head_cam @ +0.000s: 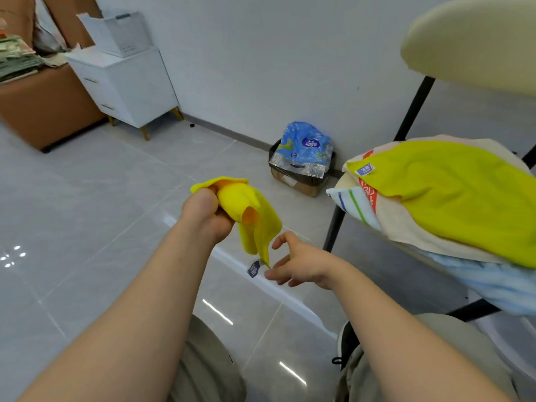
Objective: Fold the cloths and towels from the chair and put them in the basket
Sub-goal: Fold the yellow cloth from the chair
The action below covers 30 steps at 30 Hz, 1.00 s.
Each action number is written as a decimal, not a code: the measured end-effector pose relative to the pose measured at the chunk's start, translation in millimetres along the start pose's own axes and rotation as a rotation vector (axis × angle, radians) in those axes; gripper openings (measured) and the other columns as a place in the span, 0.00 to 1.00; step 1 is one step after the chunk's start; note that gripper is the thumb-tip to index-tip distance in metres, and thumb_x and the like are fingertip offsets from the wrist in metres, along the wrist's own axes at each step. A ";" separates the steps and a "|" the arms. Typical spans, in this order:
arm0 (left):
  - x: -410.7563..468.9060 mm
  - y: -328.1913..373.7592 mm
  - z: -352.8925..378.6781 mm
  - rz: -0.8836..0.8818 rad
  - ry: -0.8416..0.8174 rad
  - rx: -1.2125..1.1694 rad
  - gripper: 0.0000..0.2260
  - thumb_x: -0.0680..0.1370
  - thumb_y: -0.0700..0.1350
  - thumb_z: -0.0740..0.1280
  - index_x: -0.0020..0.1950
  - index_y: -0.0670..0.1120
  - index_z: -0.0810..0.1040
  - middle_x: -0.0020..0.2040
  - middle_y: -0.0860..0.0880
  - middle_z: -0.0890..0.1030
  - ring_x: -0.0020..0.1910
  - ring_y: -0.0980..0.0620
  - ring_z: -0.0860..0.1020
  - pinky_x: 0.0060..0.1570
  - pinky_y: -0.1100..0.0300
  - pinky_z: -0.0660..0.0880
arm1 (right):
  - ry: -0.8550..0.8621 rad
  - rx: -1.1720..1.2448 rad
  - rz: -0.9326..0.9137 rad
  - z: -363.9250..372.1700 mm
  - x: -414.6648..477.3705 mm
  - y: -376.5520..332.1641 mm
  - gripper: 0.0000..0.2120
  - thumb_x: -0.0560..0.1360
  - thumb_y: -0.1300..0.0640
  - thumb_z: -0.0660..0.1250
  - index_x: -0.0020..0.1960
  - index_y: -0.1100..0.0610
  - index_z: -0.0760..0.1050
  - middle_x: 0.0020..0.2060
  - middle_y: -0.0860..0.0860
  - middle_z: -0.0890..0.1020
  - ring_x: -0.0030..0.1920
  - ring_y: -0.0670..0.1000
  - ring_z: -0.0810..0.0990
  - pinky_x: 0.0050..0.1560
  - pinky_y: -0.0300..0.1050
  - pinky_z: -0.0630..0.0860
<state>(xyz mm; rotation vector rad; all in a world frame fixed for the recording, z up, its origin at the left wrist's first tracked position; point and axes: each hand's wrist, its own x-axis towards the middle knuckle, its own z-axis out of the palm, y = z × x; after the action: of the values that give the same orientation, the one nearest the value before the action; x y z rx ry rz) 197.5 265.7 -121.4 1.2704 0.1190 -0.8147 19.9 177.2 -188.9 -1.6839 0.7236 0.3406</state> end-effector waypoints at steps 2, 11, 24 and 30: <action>-0.9 0.2 0.9 -0.004 0.000 -0.016 0.16 0.81 0.34 0.57 0.42 0.35 0.83 0.37 0.39 0.84 0.32 0.43 0.84 0.29 0.52 0.80 | 0.064 0.046 -0.050 5.1 4.6 0.8 0.23 0.73 0.51 0.76 0.61 0.46 0.67 0.50 0.54 0.85 0.49 0.52 0.86 0.52 0.51 0.82; -8.5 1.0 3.5 0.004 0.001 -0.047 0.13 0.81 0.34 0.55 0.53 0.33 0.79 0.35 0.40 0.83 0.29 0.46 0.83 0.27 0.57 0.79 | 0.026 0.014 -0.073 14.2 7.1 0.9 0.26 0.68 0.48 0.79 0.61 0.46 0.71 0.52 0.51 0.82 0.53 0.53 0.82 0.51 0.49 0.80; -8.6 -0.4 2.1 -0.128 -0.007 0.005 0.10 0.81 0.38 0.61 0.47 0.37 0.80 0.42 0.38 0.82 0.37 0.43 0.83 0.37 0.51 0.83 | 0.453 -0.187 -0.164 4.0 16.0 -5.3 0.13 0.77 0.44 0.68 0.46 0.54 0.74 0.41 0.53 0.80 0.42 0.55 0.78 0.39 0.49 0.73; -8.6 -11.8 -0.4 -0.220 0.044 0.223 0.13 0.81 0.32 0.56 0.39 0.34 0.74 0.26 0.40 0.80 0.22 0.46 0.80 0.25 0.52 0.78 | 0.682 -0.217 -0.154 -24.9 6.9 -11.5 0.08 0.81 0.49 0.64 0.46 0.52 0.70 0.39 0.49 0.77 0.39 0.50 0.75 0.33 0.45 0.66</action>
<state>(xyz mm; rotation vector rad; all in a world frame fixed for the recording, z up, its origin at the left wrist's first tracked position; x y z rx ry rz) 184.3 269.4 -126.6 1.5038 0.2107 -1.0096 28.3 152.6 -177.8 -2.0685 1.0681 -0.2963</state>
